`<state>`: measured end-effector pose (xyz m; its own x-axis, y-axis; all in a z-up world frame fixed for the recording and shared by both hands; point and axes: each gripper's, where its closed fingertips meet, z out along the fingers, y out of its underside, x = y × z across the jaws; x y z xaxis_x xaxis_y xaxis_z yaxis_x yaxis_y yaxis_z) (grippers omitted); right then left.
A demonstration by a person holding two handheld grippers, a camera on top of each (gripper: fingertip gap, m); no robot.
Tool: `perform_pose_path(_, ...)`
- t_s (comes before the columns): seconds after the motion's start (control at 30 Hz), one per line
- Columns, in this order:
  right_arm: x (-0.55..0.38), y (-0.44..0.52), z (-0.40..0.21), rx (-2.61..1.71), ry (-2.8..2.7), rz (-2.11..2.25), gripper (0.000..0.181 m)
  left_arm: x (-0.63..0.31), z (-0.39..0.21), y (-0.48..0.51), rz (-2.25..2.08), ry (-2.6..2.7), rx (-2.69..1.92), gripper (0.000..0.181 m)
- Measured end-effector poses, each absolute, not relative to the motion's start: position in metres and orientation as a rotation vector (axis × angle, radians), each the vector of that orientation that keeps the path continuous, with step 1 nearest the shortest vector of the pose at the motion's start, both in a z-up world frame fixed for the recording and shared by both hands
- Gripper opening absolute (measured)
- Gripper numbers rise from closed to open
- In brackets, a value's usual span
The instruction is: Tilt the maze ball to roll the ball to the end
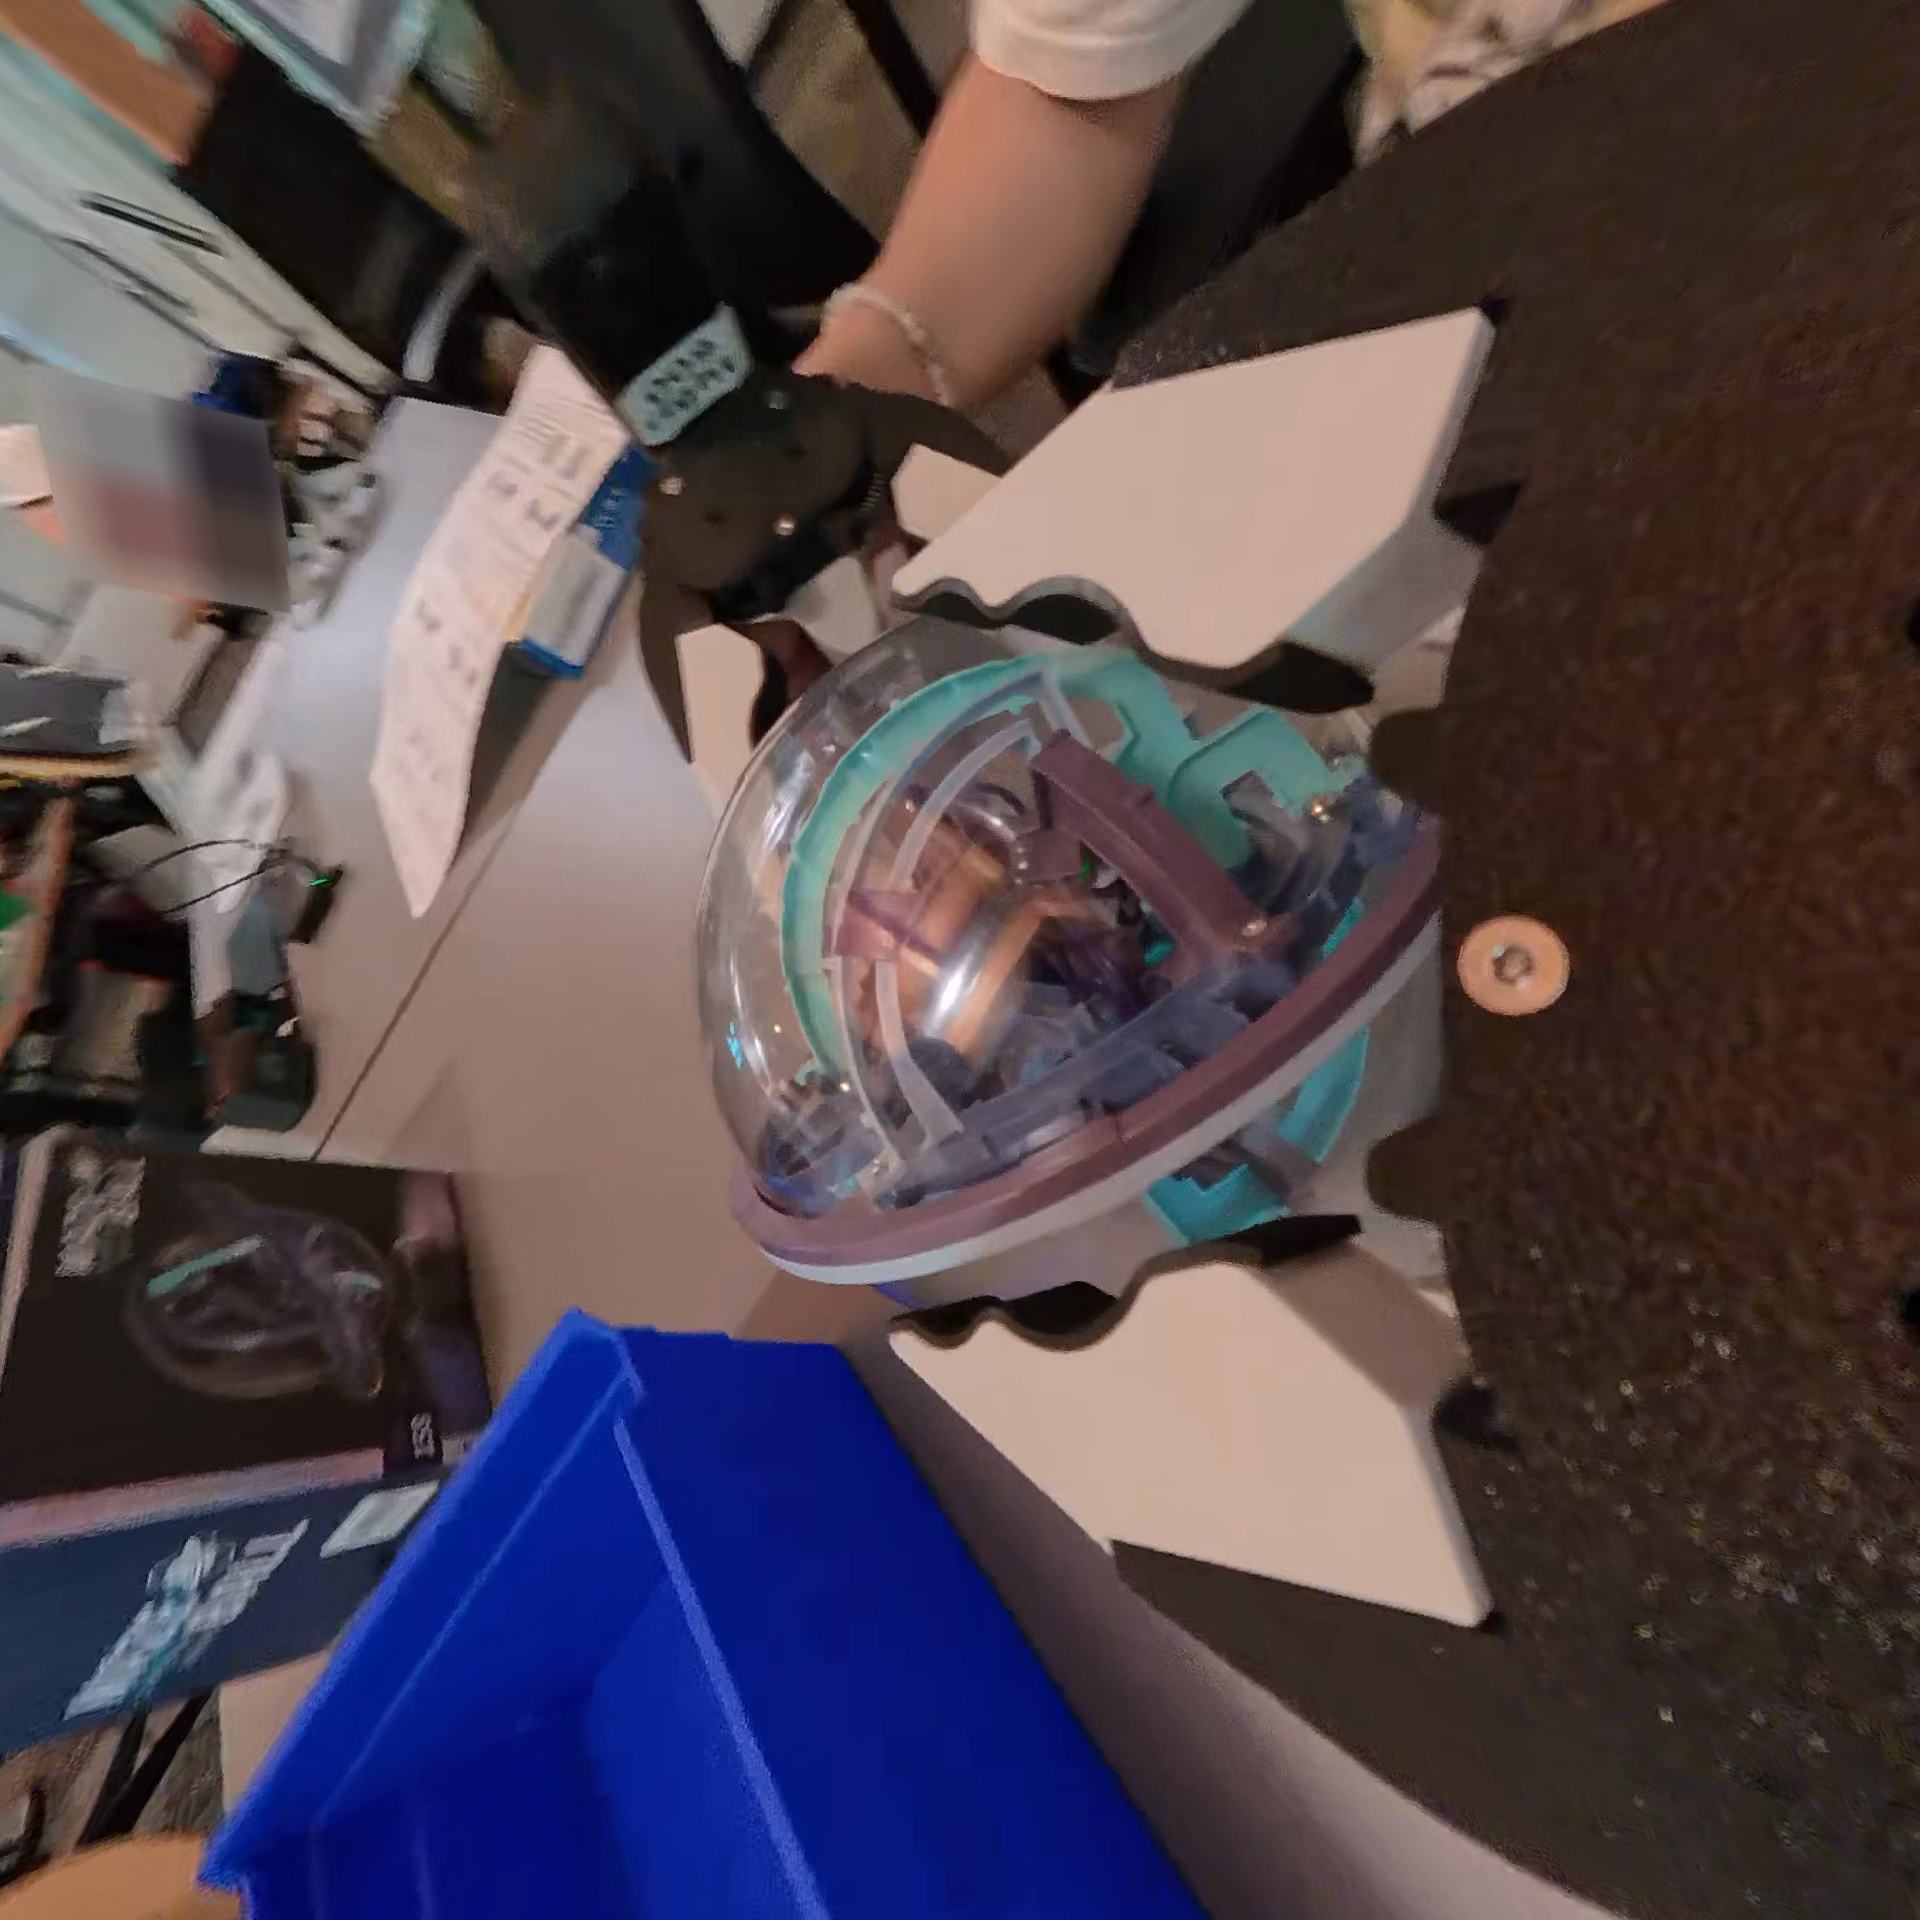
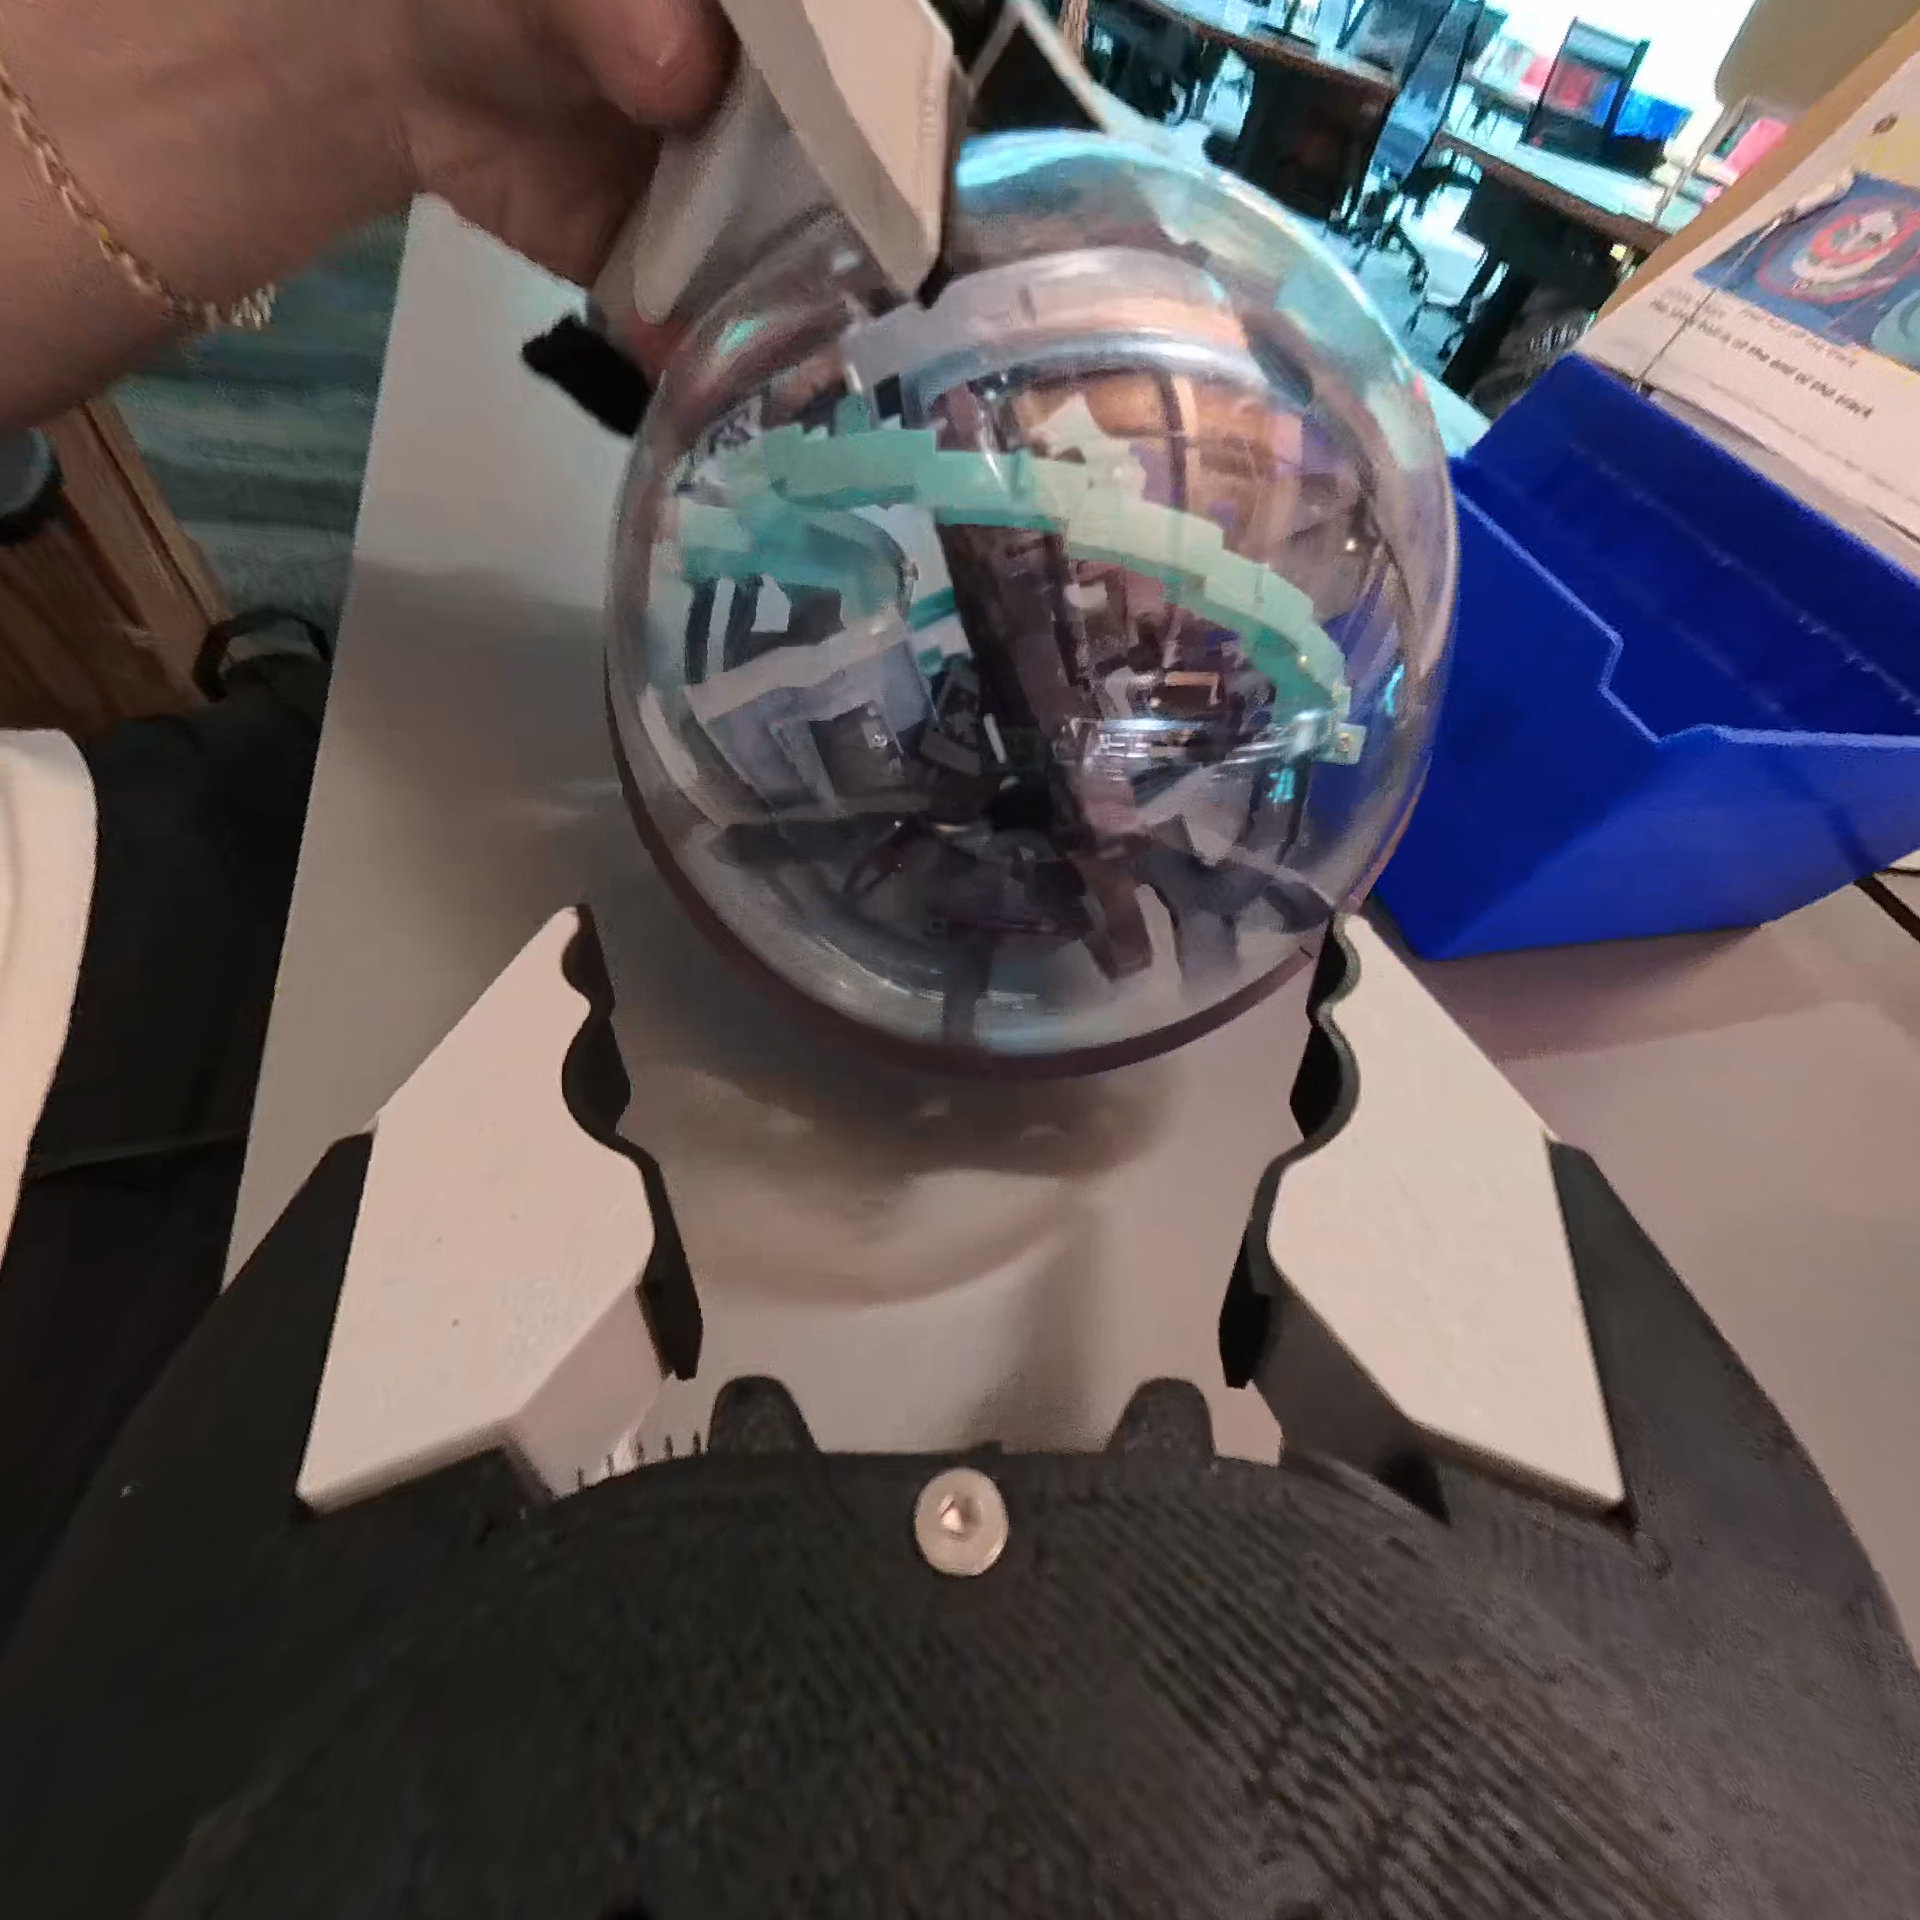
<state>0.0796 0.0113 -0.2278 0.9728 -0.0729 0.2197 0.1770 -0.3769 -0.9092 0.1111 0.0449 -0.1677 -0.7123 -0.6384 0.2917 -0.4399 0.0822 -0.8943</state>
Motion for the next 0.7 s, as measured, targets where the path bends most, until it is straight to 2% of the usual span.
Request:
perform_pose_path(0.1,0.084,-0.002,-0.208,-1.889,-0.039,-0.234,0.119,0.105,-0.168,0.027,-1.579,2.304,-0.923,0.124)
perform_pose_path(0.27,0.105,-0.007,-0.156,-1.755,0.021,-0.174,0.133,0.098,-0.167,0.003,-1.524,2.415,-0.652,0.125)
perform_pose_path(0.37,0.095,0.005,-0.160,-1.818,-0.081,-0.085,0.140,0.089,-0.168,-0.006,-1.514,2.455,-0.490,0.128)
perform_pose_path(0.5,0.082,0.015,-0.170,-1.839,-0.154,0.001,0.136,0.085,-0.171,-0.003,-1.494,2.440,-0.425,0.133)
perform_pose_path(0.7,0.081,0.027,-0.189,-1.877,-0.183,-0.042,0.152,0.085,-0.181,0.000,-1.436,2.387,-0.360,0.150)
